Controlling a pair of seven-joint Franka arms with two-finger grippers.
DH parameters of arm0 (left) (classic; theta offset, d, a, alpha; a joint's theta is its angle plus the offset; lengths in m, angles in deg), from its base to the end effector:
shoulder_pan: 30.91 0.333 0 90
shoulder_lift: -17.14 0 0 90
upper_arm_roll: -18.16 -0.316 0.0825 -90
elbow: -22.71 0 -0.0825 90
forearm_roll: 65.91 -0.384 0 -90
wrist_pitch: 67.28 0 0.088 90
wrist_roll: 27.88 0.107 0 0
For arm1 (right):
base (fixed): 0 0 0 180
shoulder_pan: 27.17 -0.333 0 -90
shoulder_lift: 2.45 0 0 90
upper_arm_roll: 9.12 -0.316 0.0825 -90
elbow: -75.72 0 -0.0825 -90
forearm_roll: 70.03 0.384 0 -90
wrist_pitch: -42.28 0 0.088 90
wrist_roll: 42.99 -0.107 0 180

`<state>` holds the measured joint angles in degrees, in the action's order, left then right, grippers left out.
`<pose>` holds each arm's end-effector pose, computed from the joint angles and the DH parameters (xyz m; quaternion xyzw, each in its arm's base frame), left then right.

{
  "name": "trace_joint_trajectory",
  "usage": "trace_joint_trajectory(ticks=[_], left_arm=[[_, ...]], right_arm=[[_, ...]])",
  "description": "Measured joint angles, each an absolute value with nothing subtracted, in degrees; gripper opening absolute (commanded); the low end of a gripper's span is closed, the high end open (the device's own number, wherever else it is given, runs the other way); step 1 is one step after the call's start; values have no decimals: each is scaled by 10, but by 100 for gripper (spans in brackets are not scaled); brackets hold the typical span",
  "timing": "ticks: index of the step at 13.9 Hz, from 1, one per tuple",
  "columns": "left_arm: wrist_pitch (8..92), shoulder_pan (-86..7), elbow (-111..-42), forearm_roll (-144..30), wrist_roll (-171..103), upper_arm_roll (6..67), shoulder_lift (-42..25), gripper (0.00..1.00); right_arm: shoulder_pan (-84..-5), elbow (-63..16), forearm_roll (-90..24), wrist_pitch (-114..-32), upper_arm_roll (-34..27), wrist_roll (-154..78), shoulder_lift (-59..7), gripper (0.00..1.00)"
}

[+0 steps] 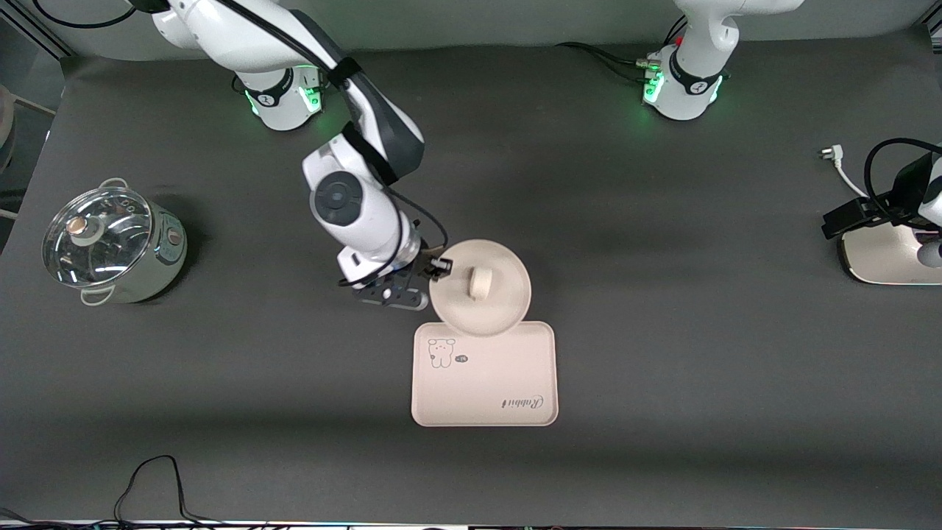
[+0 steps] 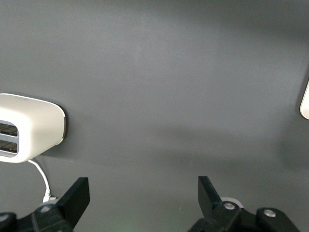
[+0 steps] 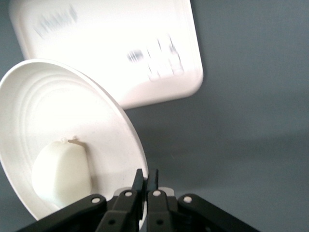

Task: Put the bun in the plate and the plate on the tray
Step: 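Lift and carry the plate with the right gripper onto the tray, then lower the plate onto the tray and open the right gripper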

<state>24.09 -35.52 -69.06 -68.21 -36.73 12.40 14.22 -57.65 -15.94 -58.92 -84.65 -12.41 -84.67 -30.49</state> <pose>0.5694 0.0143 0.5835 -0.9956 -0.0861 0.0273 0.0245 0.5788 0.3881 0.3606 -0.9856 0.1256 0.0080 0.1128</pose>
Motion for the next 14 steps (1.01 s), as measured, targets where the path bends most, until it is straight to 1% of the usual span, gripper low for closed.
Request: trace_joint_trajectory(ticks=[1, 3, 6, 8, 11, 14], left_arm=[[241, -355, -689, -682, -367, 124, 142, 100], [241, -355, -680, -682, -367, 124, 142, 100], [241, -355, -671, -682, -366, 124, 143, 100], [241, -355, -669, -682, -366, 124, 143, 100], [241, -355, -669, -682, -366, 124, 143, 100], [241, -355, -669, -682, -366, 124, 143, 100]], right_arm=[[-568, -133, -589, -846, -124, -847, -311, 0], [-559, -75, -589, -846, -124, -847, -347, 0], [-557, 33, -589, -847, -122, -847, -453, 0], [-552, 87, -589, -849, -121, -846, -519, 0], [-547, 131, -589, -886, -120, -839, -583, 0], [-538, 140, -589, -915, -120, -820, -608, 0]])
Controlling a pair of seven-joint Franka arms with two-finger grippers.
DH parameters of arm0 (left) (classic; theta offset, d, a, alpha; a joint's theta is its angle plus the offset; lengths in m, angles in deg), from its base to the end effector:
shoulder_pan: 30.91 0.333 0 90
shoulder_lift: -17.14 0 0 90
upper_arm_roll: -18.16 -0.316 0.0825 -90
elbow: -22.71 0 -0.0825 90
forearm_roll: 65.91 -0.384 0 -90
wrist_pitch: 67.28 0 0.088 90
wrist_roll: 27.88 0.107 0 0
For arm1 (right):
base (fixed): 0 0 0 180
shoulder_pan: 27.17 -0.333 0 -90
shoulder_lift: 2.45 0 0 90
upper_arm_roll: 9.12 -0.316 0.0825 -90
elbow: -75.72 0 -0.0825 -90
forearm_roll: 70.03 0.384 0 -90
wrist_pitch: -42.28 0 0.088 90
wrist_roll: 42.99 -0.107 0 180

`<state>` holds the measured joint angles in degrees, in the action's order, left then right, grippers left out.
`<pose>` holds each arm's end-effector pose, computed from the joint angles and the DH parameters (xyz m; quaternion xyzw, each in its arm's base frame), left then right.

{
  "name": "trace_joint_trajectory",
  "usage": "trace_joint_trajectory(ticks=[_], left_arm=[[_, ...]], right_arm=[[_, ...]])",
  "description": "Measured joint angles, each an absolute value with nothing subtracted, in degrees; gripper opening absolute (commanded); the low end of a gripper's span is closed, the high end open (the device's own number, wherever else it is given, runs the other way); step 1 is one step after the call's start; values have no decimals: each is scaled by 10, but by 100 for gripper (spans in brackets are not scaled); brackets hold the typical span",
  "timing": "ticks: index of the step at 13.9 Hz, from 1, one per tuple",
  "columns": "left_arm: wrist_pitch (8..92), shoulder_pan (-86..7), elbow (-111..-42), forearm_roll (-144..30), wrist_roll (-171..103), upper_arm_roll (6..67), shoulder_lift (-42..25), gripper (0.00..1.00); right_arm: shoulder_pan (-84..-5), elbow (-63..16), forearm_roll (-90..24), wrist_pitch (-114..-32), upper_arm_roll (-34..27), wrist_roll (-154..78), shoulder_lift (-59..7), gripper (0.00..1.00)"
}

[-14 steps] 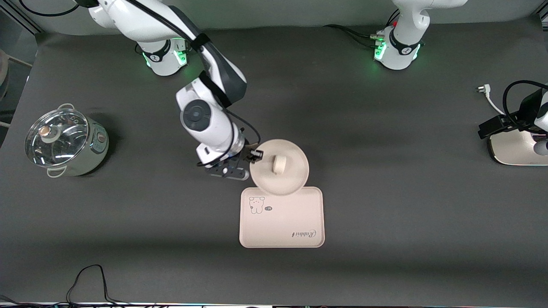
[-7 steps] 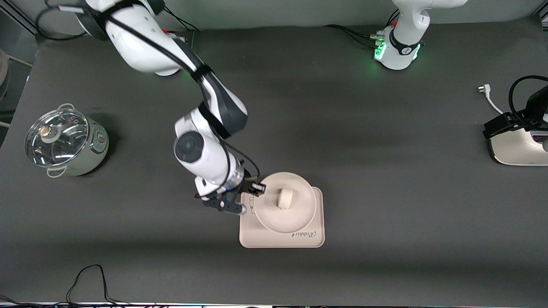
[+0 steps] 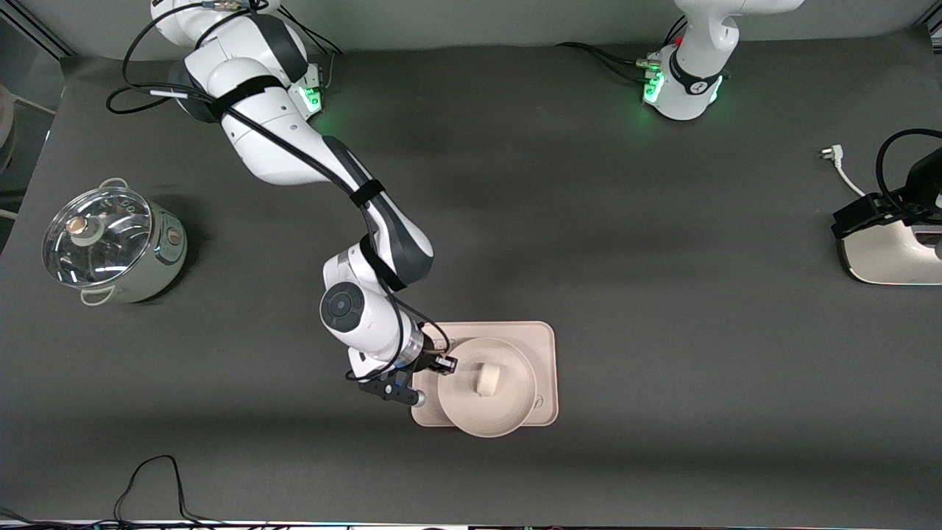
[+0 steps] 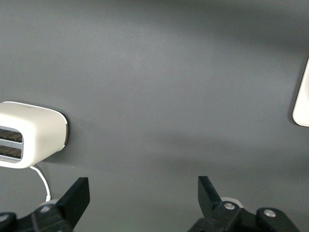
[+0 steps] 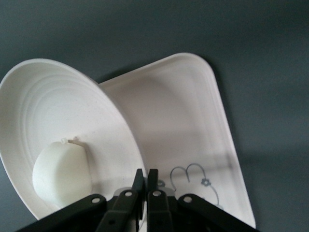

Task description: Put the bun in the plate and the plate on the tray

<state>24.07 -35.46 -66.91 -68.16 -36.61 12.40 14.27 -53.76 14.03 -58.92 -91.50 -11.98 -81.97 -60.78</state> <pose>0.5710 0.0148 0.6017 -0.9960 -0.0859 0.0083 0.0227 0.6996 0.3822 0.2260 -0.9760 0.1539 -0.0442 0.1473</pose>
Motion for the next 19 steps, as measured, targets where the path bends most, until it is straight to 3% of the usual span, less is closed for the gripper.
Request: trace_joint_trajectory(ticks=[3, 6, 7, 8, 9, 14, 19], left_arm=[[238, -354, -669, -682, -366, 124, 143, 100], [238, -354, -669, -682, -365, 124, 143, 100], [238, -354, -669, -682, -365, 125, 143, 100], [238, -354, -669, -682, -365, 126, 143, 100], [238, -354, -669, -681, -365, 126, 143, 100], [238, -354, -669, -681, -365, 125, 143, 100], [237, -352, -667, -677, -365, 124, 143, 100]], right_arm=[[-536, 143, -589, -915, -120, -814, -617, 7], [-537, 143, -589, -915, -126, -814, -620, 30], [-538, 143, -589, -915, -126, -814, -620, 46], [-538, 143, -589, -915, -126, -814, -620, 88], [-538, 144, -589, -915, -127, -814, -620, 100], [-539, 166, -589, -902, -128, -814, -607, 100], [-534, 170, -589, -707, -80, -815, -500, 100]])
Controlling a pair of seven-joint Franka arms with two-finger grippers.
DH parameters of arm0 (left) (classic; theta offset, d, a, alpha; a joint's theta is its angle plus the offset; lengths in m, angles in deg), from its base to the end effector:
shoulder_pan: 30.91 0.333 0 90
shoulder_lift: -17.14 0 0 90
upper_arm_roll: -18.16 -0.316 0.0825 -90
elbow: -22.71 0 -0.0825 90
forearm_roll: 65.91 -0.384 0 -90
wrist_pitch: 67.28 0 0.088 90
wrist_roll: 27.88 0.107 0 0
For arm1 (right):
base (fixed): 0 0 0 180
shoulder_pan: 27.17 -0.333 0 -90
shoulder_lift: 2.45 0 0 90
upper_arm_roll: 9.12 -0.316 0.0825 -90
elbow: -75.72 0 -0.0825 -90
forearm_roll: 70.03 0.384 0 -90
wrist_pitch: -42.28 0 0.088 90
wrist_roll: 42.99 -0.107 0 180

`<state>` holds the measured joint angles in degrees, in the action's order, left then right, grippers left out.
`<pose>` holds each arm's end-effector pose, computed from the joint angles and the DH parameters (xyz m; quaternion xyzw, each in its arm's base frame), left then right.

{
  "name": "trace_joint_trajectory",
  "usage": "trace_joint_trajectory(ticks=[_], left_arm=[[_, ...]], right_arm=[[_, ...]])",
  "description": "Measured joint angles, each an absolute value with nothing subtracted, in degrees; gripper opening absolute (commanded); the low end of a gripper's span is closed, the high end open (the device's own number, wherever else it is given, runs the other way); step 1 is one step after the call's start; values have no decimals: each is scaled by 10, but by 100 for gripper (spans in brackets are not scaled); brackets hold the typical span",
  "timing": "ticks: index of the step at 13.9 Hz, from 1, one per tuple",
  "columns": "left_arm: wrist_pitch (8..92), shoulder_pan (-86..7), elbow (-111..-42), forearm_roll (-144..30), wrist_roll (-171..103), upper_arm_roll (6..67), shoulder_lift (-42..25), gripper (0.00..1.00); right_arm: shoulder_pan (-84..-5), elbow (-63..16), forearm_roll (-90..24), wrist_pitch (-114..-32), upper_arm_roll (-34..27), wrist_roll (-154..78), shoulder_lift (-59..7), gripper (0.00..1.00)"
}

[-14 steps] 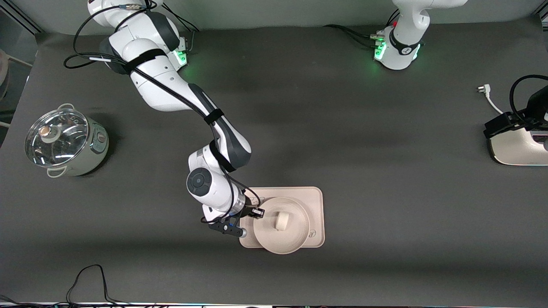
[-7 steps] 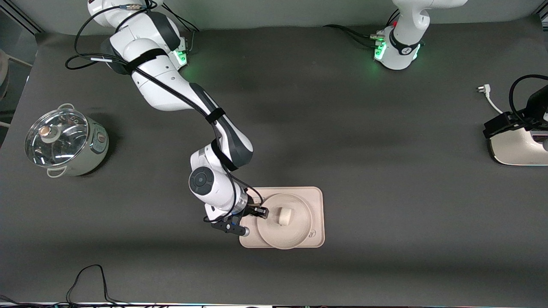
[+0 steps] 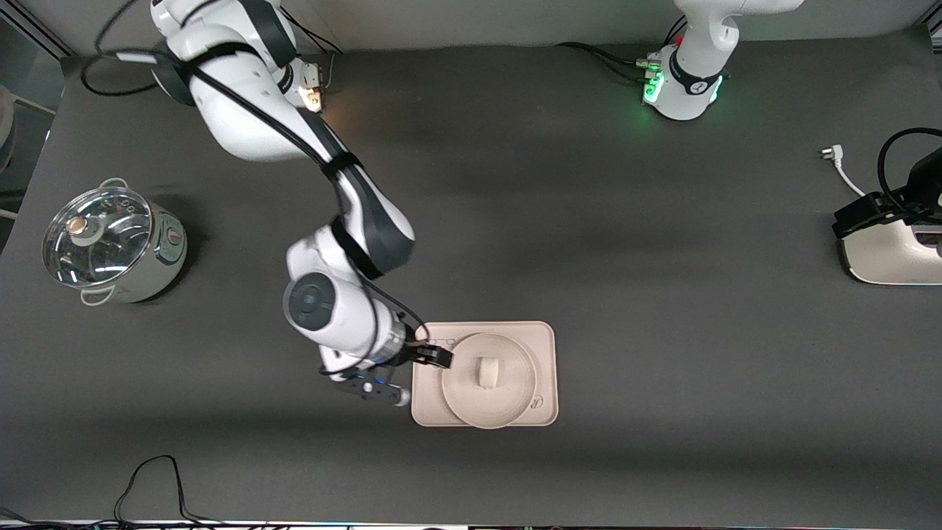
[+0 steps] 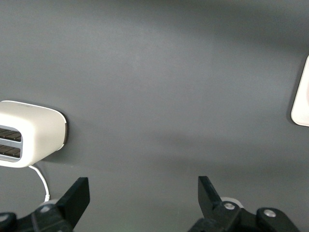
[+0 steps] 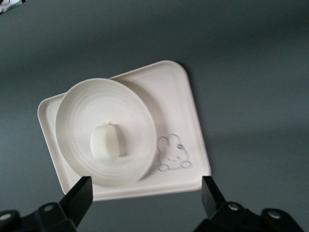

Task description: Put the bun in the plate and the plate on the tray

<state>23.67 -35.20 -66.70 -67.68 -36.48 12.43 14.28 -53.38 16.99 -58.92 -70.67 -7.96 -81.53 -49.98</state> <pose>0.5704 0.0162 0.6029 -0.9960 -0.0870 0.0103 0.0186 0.6996 0.3468 0.3622 -0.9841 0.1454 -0.0051 0.1020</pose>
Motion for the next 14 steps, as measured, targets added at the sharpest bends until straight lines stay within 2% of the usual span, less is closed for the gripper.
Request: trace_joint_trajectory(ticks=[6, 10, 14], left_arm=[[230, -352, -667, -672, -365, 125, 141, 100], [230, -348, -666, -671, -365, 122, 141, 100], [222, -345, -663, -670, -364, 121, 142, 100]], right_arm=[[-530, 60, -601, -584, 46, -793, -342, 100], [-526, 40, -603, -516, 129, -728, -287, 100], [-503, 30, -603, -488, 148, -686, -264, 100]])
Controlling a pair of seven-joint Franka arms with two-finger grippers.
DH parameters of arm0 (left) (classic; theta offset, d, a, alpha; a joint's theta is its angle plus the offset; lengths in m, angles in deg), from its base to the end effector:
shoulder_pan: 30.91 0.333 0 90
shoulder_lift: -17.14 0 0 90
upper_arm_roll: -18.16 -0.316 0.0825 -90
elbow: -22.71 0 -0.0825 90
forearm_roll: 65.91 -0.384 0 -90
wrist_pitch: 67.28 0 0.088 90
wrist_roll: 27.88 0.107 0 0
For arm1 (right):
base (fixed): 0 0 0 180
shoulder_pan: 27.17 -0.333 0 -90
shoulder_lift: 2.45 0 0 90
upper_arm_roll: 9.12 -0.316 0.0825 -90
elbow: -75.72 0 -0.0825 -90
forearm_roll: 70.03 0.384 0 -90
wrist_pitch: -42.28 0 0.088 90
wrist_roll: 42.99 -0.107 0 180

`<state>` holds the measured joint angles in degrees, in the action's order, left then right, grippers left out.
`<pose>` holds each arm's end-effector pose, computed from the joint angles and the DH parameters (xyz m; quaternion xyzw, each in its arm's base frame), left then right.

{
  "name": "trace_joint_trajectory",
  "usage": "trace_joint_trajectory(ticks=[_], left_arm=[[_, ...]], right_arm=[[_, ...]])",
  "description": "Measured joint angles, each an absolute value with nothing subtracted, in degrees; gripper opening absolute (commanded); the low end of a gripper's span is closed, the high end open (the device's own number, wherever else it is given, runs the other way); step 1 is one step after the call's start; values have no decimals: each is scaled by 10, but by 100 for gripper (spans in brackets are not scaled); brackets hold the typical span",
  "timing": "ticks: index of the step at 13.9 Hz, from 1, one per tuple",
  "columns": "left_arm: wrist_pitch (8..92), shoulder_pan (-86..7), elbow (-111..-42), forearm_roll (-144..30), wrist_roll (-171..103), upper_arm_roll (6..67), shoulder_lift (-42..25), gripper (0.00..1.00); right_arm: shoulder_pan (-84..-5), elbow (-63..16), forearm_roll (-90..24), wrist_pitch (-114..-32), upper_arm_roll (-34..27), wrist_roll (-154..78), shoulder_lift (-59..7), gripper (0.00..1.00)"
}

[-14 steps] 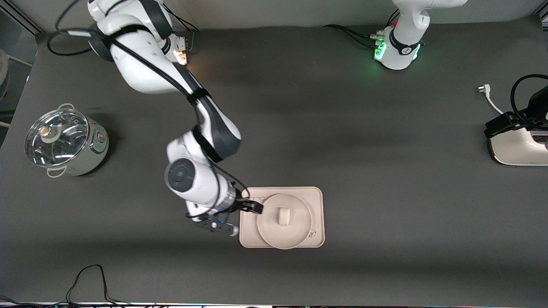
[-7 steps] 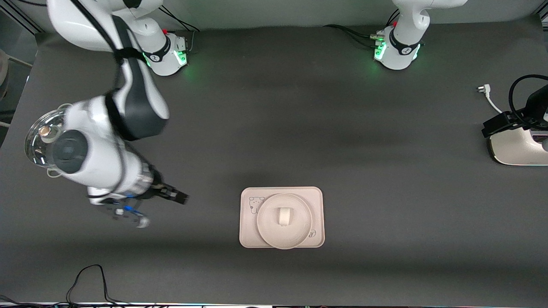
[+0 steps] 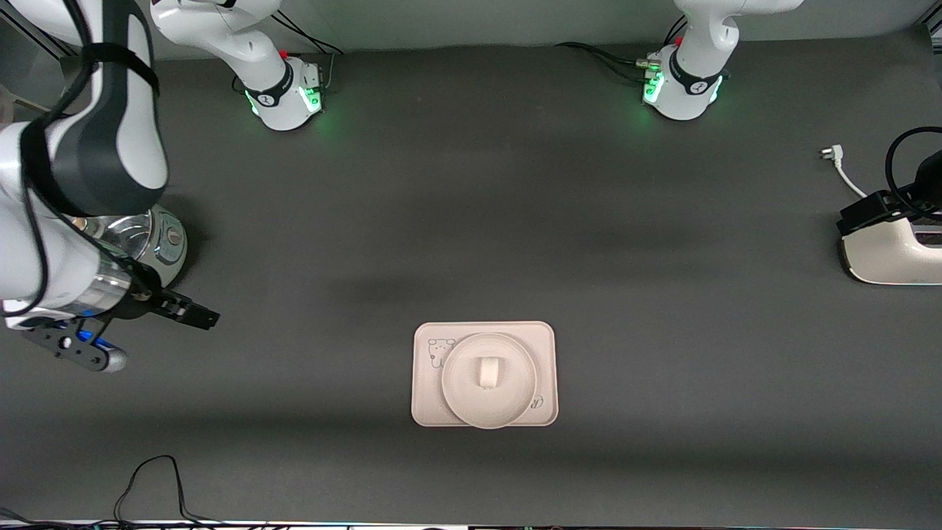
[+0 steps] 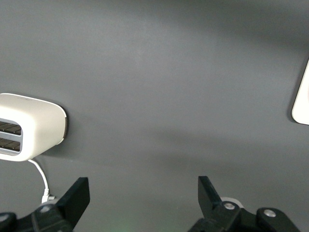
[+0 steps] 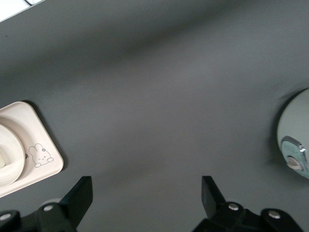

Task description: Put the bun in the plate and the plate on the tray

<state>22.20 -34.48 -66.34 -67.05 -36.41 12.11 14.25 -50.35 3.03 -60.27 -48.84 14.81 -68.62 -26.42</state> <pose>0.5676 0.0252 0.6034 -0.9951 -0.0958 0.0206 0.0137 0.6649 0.0636 0.5281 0.9752 -0.2191 -0.0313 0.0050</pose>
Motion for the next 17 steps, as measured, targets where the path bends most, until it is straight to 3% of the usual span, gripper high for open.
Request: trace_joint_trajectory(ticks=[10, 14, 17], left_arm=[[211, -346, -660, -668, -357, 125, 161, 100], [211, -346, -660, -667, -357, 126, 161, 100], [211, -346, -660, -666, -357, 126, 161, 100]], right_arm=[[-451, 1, -600, -463, 146, -646, -225, 100], [-336, 0, -600, -463, 24, -646, -213, 100], [-311, 0, -600, -463, -10, -646, -208, 100]])
